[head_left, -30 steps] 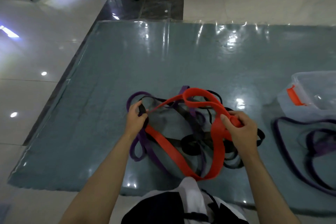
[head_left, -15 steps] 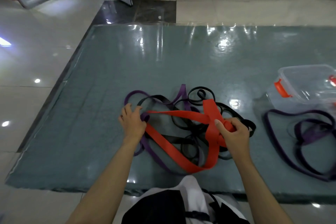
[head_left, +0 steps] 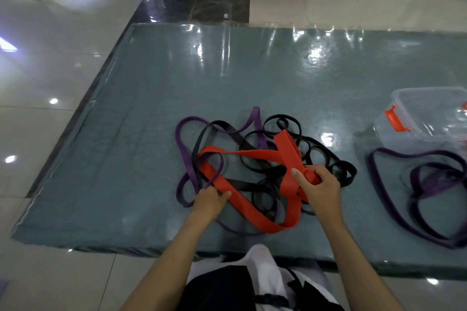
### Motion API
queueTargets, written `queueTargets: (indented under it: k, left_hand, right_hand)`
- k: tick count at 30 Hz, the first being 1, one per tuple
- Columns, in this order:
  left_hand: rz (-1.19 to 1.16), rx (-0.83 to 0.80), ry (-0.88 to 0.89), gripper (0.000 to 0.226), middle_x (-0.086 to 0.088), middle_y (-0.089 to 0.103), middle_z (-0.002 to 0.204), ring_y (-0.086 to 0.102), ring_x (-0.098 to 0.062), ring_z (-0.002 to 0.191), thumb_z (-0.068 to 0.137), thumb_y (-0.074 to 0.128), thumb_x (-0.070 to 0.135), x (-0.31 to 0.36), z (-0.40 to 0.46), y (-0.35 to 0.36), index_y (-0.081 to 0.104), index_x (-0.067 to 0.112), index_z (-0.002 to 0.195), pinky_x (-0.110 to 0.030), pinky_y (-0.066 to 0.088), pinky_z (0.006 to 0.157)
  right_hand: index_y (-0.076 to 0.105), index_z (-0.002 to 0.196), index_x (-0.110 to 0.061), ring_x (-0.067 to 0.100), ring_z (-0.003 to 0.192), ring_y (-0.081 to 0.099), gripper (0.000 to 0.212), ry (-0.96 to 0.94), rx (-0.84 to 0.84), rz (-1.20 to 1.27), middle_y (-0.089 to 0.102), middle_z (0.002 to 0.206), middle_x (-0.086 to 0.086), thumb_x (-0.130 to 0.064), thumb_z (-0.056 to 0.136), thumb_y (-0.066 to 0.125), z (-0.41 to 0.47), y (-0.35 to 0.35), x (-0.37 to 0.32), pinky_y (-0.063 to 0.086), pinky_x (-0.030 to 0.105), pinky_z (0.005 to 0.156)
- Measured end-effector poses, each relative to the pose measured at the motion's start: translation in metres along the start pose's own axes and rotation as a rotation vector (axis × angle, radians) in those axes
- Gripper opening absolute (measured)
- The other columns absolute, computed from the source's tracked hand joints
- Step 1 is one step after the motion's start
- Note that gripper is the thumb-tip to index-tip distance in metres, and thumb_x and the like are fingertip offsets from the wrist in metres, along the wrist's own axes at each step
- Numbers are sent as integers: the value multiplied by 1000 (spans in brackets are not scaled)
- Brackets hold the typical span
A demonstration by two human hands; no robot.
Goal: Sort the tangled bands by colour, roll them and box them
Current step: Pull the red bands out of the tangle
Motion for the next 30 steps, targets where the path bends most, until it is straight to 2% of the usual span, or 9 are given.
queueTargets:
  k: [5, 9, 13, 15, 18, 20, 23, 28, 30]
  left_hand:
    - [-646, -28, -216, 26, -17, 72, 83, 69, -28, 68, 99, 71, 28, 6, 9, 15, 70, 3, 91, -39, 62, 77]
    - [-1139, -33, -462, 13, -12, 64, 95, 58, -22, 75, 99, 72, 17, 12, 7, 43, 63, 11, 92, -35, 52, 70]
    - [-1252, 109, -389, 14, -14, 65, 98, 61, -27, 93, 102, 64, 10, 31, 9, 28, 61, 13, 88, -38, 51, 85]
    - [-1383, 89, -322, 18, -17, 64, 96, 62, -27, 92, 106, 54, 6, 47, 7, 18, 58, 10, 88, -39, 52, 82]
    - [-1539, 65, -235, 25, -9, 66, 80, 63, -19, 74, 106, 49, 4, 64, 2, -4, 63, 9, 87, -33, 55, 69]
    - [-1577, 14, -160, 20, -6, 66, 76, 62, -16, 68, 106, 52, 7, 78, -7, -20, 70, 9, 96, -34, 54, 65]
    - [-1494, -94, 43, 18, -4, 75, 88, 70, -14, 76, 104, 60, 16, 106, -27, -42, 74, 16, 116, -32, 56, 69]
    - [-1289, -48, 278, 16, -5, 78, 105, 72, -14, 93, 102, 65, 16, 140, -49, -64, 77, 23, 111, -31, 59, 86]
    - [-1217, 8, 310, 16, 0, 77, 100, 71, -9, 92, 101, 68, 17, 143, -52, -70, 76, 28, 109, -26, 57, 86]
  right_hand:
    - [62, 76, -15, 27, 72, 61, 36, 3, -29, 6, 61, 76, 4, -42, 87, 83, -2, 7, 0, 58, 52, 75]
    - [62, 77, -11, 30, 72, 61, 40, 3, -40, 21, 61, 77, 7, -43, 88, 82, -3, 9, -2, 57, 55, 75]
    - [62, 77, -11, 29, 73, 61, 39, -13, -40, 37, 61, 77, 7, -42, 88, 82, -2, 9, -7, 57, 54, 76]
    - [62, 77, -13, 30, 73, 60, 37, -9, -31, 42, 61, 77, 8, -42, 88, 83, -2, 8, -8, 57, 52, 76]
    - [65, 78, -17, 26, 73, 61, 33, 5, -22, 59, 63, 76, 4, -43, 87, 83, -1, 6, -9, 56, 47, 75]
    - [68, 81, -21, 19, 71, 62, 27, 17, -19, 78, 65, 76, 0, -42, 88, 83, 1, 6, -8, 57, 43, 73]
    - [71, 83, -23, 16, 69, 66, 23, 29, -21, 129, 69, 75, -4, -42, 89, 83, 3, 8, -9, 59, 37, 69]
    - [63, 73, -20, 6, 54, 54, 39, 48, -15, 255, 59, 60, -6, -51, 93, 75, 10, 4, -16, 49, 22, 58]
    - [64, 74, -22, 6, 56, 57, 40, 45, -17, 287, 62, 62, -4, -57, 93, 71, 14, -2, -22, 50, 18, 57]
Point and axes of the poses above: each hand's wrist, its own z-axis towards the middle knuckle, its own y-axis out of the palm, x = y × z, the point moved 7 cm from there along z, towards the middle knuckle
